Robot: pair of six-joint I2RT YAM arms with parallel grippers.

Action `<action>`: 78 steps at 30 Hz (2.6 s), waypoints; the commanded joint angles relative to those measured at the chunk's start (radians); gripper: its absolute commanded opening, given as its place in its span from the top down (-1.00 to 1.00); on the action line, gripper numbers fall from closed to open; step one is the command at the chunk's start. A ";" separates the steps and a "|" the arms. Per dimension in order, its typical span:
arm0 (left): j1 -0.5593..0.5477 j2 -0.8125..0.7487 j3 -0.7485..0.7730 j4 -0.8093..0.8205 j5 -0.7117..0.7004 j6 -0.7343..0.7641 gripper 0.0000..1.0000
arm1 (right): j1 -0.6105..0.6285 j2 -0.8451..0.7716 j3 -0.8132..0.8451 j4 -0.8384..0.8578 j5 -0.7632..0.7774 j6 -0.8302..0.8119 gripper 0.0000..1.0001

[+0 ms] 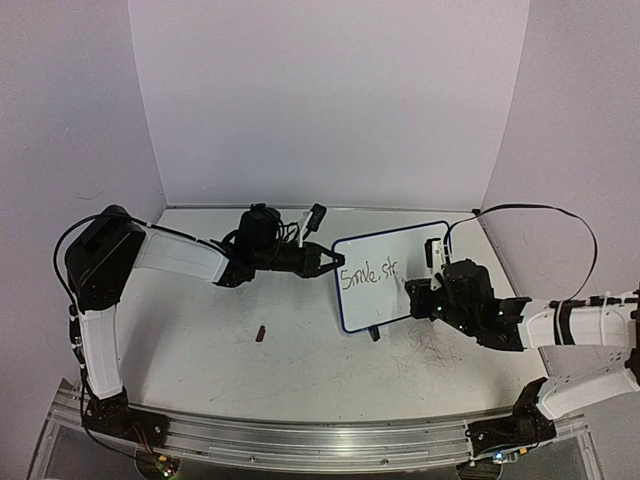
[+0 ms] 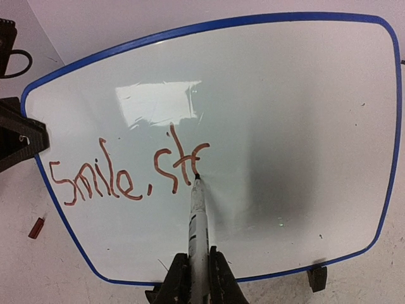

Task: Write a sentence on the whiteboard

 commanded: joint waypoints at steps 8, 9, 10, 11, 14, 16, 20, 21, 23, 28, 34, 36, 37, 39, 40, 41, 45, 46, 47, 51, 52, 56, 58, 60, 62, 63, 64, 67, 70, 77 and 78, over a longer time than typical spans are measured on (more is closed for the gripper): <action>0.009 -0.044 -0.004 -0.033 -0.004 0.004 1.00 | -0.004 -0.005 0.002 0.017 0.058 0.009 1.00; 0.009 -0.043 -0.004 -0.033 -0.003 0.003 1.00 | -0.004 -0.001 0.001 0.028 0.063 0.009 1.00; 0.009 -0.043 -0.002 -0.034 -0.001 0.003 1.00 | -0.005 0.003 0.001 0.041 0.070 0.008 1.00; 0.009 -0.043 -0.002 -0.033 -0.001 0.003 1.00 | -0.004 0.008 0.003 0.048 0.076 0.008 1.00; 0.009 -0.046 -0.004 -0.033 -0.001 0.003 1.00 | -0.005 0.014 0.014 0.055 0.086 0.009 1.00; 0.009 -0.048 -0.005 -0.034 -0.001 0.003 1.00 | -0.005 0.009 0.014 0.060 0.091 0.008 1.00; 0.009 -0.049 -0.007 -0.033 0.000 0.003 1.00 | -0.005 0.008 0.013 0.073 0.090 -0.003 1.00; 0.008 -0.047 -0.006 -0.033 0.000 0.003 1.00 | -0.005 0.009 0.013 0.077 0.088 -0.006 1.00; 0.009 -0.045 -0.004 -0.033 0.000 0.003 1.00 | -0.005 0.007 0.011 0.088 0.080 -0.012 1.00; 0.009 -0.045 -0.004 -0.033 0.001 0.004 1.00 | -0.005 0.012 0.020 0.101 0.080 -0.026 1.00; 0.009 -0.045 -0.006 -0.033 0.001 0.004 1.00 | -0.005 0.019 0.028 0.104 0.093 -0.027 1.00; 0.008 -0.046 -0.008 -0.033 -0.001 0.004 1.00 | -0.004 0.019 0.029 0.104 0.099 -0.028 1.00; 0.009 -0.046 -0.008 -0.033 -0.001 0.004 1.00 | -0.005 0.019 0.031 0.103 0.100 -0.030 1.00; 0.009 -0.046 -0.007 -0.033 -0.001 0.004 1.00 | -0.005 0.019 0.036 0.103 0.103 -0.032 1.00; 0.009 -0.045 -0.007 -0.033 -0.001 0.004 1.00 | -0.005 0.021 0.040 0.104 0.103 -0.034 1.00; 0.009 -0.046 -0.006 -0.033 -0.001 0.005 1.00 | -0.005 0.022 0.043 0.102 0.103 -0.036 1.00; 0.009 -0.046 -0.007 -0.033 -0.002 0.006 1.00 | -0.005 0.024 0.043 0.102 0.099 -0.038 1.00; 0.009 -0.045 -0.007 -0.033 -0.002 0.006 1.00 | -0.005 0.025 0.041 0.100 0.095 -0.038 1.00; 0.009 -0.044 -0.006 -0.033 -0.002 0.006 1.00 | -0.005 0.026 0.038 0.098 0.091 -0.038 1.00; 0.009 -0.043 -0.004 -0.033 -0.002 0.006 1.00 | -0.004 0.030 0.029 0.076 0.070 -0.025 1.00; 0.009 -0.043 -0.004 -0.033 -0.002 0.006 1.00 | -0.005 0.033 0.028 0.067 0.067 -0.018 1.00; 0.009 -0.044 -0.005 -0.032 -0.001 0.006 1.00 | -0.005 0.036 0.017 0.035 0.059 0.004 1.00; 0.009 -0.046 -0.007 -0.032 -0.002 0.006 1.00 | -0.005 0.033 0.012 0.021 0.053 0.013 1.00; 0.009 -0.046 -0.007 -0.033 -0.002 0.006 1.00 | -0.004 0.027 0.012 0.010 0.051 0.020 1.00; 0.009 -0.047 -0.007 -0.033 -0.002 0.006 1.00 | -0.005 0.025 0.014 -0.003 0.057 0.027 1.00; 0.009 -0.046 -0.006 -0.033 -0.002 0.005 1.00 | -0.005 0.025 0.016 -0.008 0.059 0.029 1.00; 0.009 -0.045 -0.005 -0.033 -0.002 0.004 1.00 | -0.005 0.025 0.016 -0.013 0.059 0.032 1.00; 0.009 -0.043 -0.003 -0.033 -0.001 0.003 1.00 | -0.005 0.020 0.015 -0.022 0.051 0.038 1.00; 0.009 -0.041 -0.004 -0.033 -0.001 0.003 1.00 | -0.005 0.013 0.013 -0.029 0.049 0.039 1.00; 0.009 -0.043 -0.005 -0.033 0.000 0.003 1.00 | -0.005 -0.022 0.014 -0.052 0.055 0.034 1.00; 0.009 -0.044 -0.004 -0.033 -0.001 0.003 1.00 | -0.005 -0.033 0.014 -0.053 0.056 0.033 1.00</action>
